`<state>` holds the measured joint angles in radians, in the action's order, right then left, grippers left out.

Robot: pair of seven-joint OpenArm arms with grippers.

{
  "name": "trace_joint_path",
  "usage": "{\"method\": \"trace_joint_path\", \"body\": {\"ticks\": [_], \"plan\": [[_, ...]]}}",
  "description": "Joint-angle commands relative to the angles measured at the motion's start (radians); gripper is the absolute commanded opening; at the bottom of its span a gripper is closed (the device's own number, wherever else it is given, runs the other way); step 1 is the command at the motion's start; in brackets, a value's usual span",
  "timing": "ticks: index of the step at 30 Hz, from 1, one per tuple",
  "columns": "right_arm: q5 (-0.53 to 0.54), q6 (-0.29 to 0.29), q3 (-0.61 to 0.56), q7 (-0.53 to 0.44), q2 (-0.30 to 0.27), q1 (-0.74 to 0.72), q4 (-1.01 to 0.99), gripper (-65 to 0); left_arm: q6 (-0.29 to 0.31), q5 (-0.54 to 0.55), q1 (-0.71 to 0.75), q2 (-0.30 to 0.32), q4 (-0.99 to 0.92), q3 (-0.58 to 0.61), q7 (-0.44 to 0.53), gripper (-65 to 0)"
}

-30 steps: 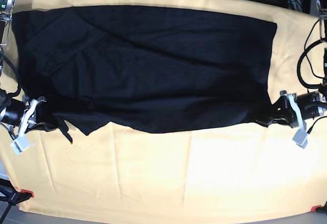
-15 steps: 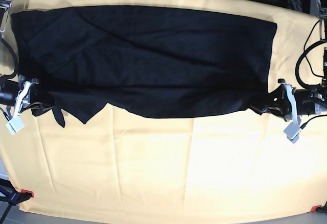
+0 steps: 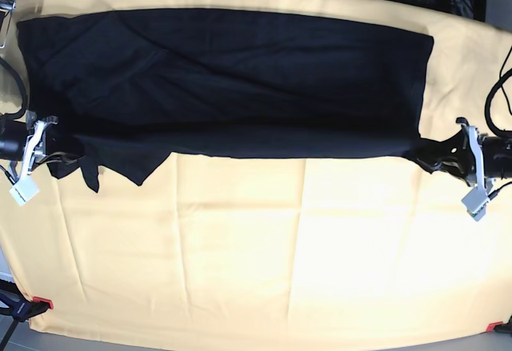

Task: Fold the T-shirt properly
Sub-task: 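Fold the held hem edge over toward the collar with both grippers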

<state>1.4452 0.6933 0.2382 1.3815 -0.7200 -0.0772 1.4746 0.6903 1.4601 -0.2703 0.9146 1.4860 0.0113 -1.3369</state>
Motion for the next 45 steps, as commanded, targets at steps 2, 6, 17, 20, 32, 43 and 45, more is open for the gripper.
{"method": "trace_joint_path", "body": {"ticks": [2,6,17,20,32,43,45], "plan": [[0.038,0.005,0.011,0.015,-0.028,-0.014,0.018,-65.0,0.008,0.023,0.005,0.02,0.02,-0.011,-0.004,-65.0],[0.038,0.005,0.011,0.015,-0.031,-0.014,0.018,-65.0,0.008,0.023,0.079,0.017,0.074,-0.011,-0.038,-65.0],[0.038,0.005,0.011,0.015,-0.113,0.066,0.018,-65.0,0.004,0.023,0.125,0.059,0.151,-0.011,-0.059,-65.0],[0.038,0.005,0.011,0.015,-0.117,0.069,0.018,-65.0,0.004,0.023,0.126,0.086,0.155,-0.011,-0.059,-65.0],[0.038,0.005,0.011,0.015,-0.092,0.102,0.018,-65.0,-0.067,0.023,0.145,0.136,0.175,-0.011,-0.059,-65.0],[0.038,0.005,0.011,0.015,-0.089,0.13,0.018,-65.0,-0.1,0.023,0.228,0.141,0.175,-0.011,-0.059,-56.3],[0.038,0.005,0.011,0.015,-0.089,0.13,0.018,-65.0,-0.1,0.023,0.241,0.144,0.175,-0.011,-0.059,-39.9]]}}
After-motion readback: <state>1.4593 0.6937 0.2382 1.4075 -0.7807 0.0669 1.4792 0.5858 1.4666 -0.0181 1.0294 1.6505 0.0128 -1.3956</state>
